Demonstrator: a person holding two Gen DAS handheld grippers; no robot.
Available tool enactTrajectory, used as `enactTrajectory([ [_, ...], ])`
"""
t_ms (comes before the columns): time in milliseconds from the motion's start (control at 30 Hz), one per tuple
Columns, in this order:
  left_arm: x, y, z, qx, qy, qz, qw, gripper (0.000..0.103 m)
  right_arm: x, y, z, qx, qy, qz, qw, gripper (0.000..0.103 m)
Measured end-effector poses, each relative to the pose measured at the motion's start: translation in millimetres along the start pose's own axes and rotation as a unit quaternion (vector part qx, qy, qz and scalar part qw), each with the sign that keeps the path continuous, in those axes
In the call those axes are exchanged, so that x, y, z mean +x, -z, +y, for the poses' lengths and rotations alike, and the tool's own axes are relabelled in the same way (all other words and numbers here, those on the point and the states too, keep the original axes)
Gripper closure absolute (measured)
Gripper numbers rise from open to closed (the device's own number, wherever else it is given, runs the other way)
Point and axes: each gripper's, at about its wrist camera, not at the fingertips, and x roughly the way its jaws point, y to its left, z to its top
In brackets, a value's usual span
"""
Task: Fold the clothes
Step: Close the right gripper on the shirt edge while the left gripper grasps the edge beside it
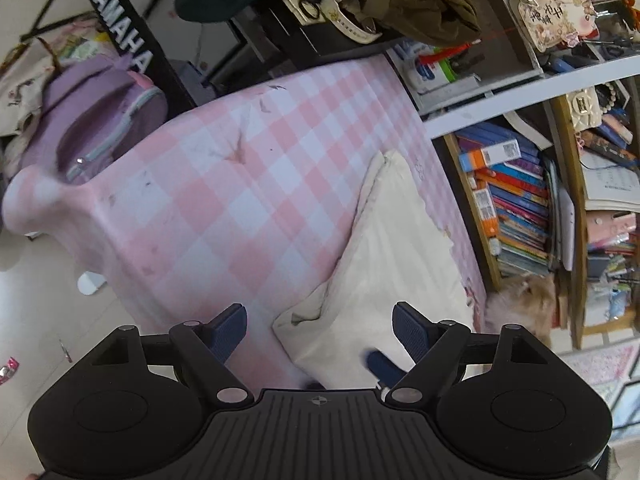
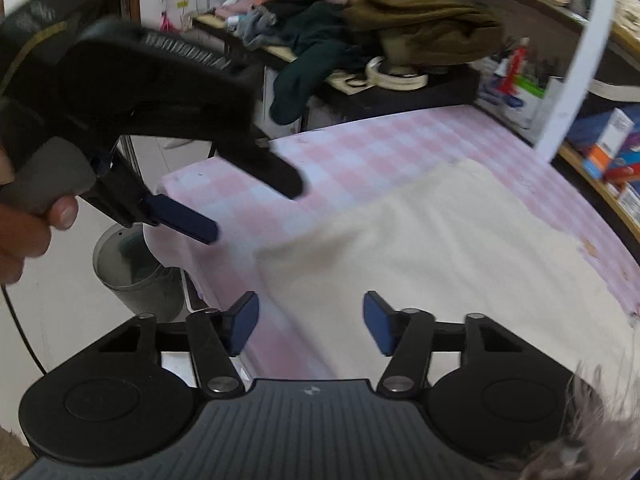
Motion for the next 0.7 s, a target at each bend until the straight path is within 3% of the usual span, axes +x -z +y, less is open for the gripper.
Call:
enactTrajectory([
  [67, 3, -4, 2, 0.001, 0.009, 0.015, 0.9998, 0.021, -1, -6, -4, 0.018, 0.002, -0.002, 1.000, 0.061],
  [100, 4, -6, 3, 0.000, 0.013, 0.021, 0.9997, 0.021, -3, -8, -6, 0.028, 0.002, -0.004, 1.000, 0.070],
  [167, 7, -10, 6, -0.001, 0.021, 0.033, 0.9992, 0.021, -6, -13, -12, 0.049, 0.002, -0.009, 0.999, 0.098],
  [200, 8, -11, 7, -0.007, 0.027, 0.038, 0.9989, 0.021, -8, -16, -15, 0.059, 0.002, -0.011, 0.998, 0.102],
  [367, 23, -22, 14, -0.055, 0.067, 0.074, 0.9935, 0.019, -16, -28, -28, 0.110, 0.002, -0.022, 0.994, 0.102],
  [500, 33, -29, 12, -0.078, 0.082, 0.073, 0.9909, 0.018, -23, -39, -38, 0.144, 0.003, -0.030, 0.989, 0.102],
  [600, 34, -36, 11, -0.084, 0.084, 0.061, 0.9911, 0.018, -21, -43, -33, 0.125, 0.015, -0.017, 0.992, 0.102],
  [667, 24, -44, 11, -0.063, 0.067, 0.037, 0.9951, 0.018, -11, -40, -22, 0.093, 0.012, 0.013, 0.996, 0.094],
  [700, 18, -48, 11, -0.053, 0.058, 0.026, 0.9966, 0.018, -4, -37, -15, 0.075, 0.013, 0.026, 0.997, 0.077],
])
